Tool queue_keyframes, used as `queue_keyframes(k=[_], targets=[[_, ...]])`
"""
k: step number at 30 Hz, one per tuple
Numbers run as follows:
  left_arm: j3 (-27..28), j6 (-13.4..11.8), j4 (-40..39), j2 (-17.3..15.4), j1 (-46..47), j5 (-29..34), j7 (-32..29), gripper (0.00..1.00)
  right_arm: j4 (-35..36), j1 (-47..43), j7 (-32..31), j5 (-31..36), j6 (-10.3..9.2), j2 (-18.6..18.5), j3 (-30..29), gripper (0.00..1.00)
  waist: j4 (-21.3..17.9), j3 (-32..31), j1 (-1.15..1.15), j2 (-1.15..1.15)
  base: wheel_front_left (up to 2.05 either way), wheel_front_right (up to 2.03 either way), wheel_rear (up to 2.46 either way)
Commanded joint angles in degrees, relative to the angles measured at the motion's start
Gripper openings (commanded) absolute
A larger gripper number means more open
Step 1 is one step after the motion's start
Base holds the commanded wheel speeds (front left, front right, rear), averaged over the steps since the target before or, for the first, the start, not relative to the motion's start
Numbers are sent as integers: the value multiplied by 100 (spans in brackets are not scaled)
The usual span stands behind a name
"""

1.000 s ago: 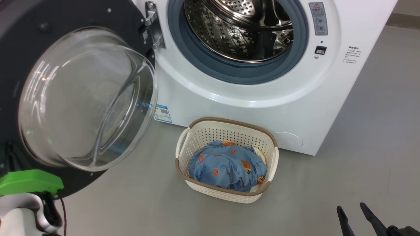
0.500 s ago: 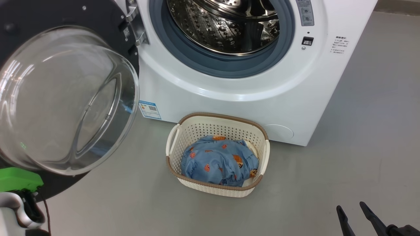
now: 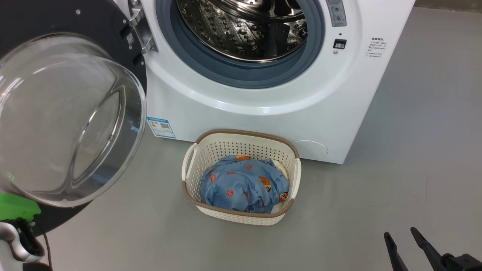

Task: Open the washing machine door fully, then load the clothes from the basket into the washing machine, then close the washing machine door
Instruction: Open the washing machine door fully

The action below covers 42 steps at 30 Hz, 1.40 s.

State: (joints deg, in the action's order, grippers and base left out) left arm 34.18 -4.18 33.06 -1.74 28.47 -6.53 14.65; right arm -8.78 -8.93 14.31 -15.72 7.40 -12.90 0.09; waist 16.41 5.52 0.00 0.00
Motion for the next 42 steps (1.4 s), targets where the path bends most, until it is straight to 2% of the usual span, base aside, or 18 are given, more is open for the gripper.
queue_keyframes(k=[1, 14, 21, 22, 23, 24, 26, 28, 29, 38, 42], targets=[[152, 17, -119, -256, 177, 101, 35, 0, 104, 161, 69, 9, 9, -125, 142, 100, -4, -7, 0, 0, 0, 0, 0], [169, 107, -601, -138, 69, 133, 35, 0, 66, 176, 69, -13, 9, 43, 178, 100, 118, -199, 0, 0, 0, 0, 0], [-206, 252, -889, -116, -138, -89, 35, 0, 14, 223, 69, -11, 9, 197, 207, 100, 135, -336, 0, 0, 0, 0, 0], [-294, 261, -935, -116, -178, -143, 35, 15, 11, 226, 69, -10, 9, 222, 204, 100, 127, -356, 0, 0, 0, 0, 0], [-396, 268, -1001, -116, -222, -185, 35, 35, 12, 231, 69, -8, 9, 243, 199, 100, 118, -370, 0, 0, 0, 0, 0], [-502, 267, -1061, -115, -270, -238, 35, 43, 17, 240, 69, -6, 9, 263, 193, 100, 106, -381, 0, 0, 0, 0, 0], [-724, 250, -1209, -115, -379, -336, 35, 50, 21, 253, 69, -2, 9, 299, 179, 100, 76, -415, 0, 0, 0, 0, 0], [-957, 223, -1365, -115, -501, -393, 35, 85, 27, 257, 69, -3, 9, 330, 158, 100, 45, -456, 0, 0, 0, 0, 0], [-1064, 218, -1439, -115, -564, -423, 35, 98, 23, 252, 69, -3, 9, 346, 151, 100, 27, -487, 0, 0, 0, 0, 0], [-1689, 174, -2041, -114, -1102, -571, 35, 100, 59, 253, 69, 17, 9, 474, 20, 100, -243, -685, 0, 0, 0, 0, 0], [-2004, 258, -2306, -114, -1395, -647, 35, 100, 98, 267, 69, 48, 9, 491, -52, 100, -438, -723, 0, 0, 0, 0, 0]])
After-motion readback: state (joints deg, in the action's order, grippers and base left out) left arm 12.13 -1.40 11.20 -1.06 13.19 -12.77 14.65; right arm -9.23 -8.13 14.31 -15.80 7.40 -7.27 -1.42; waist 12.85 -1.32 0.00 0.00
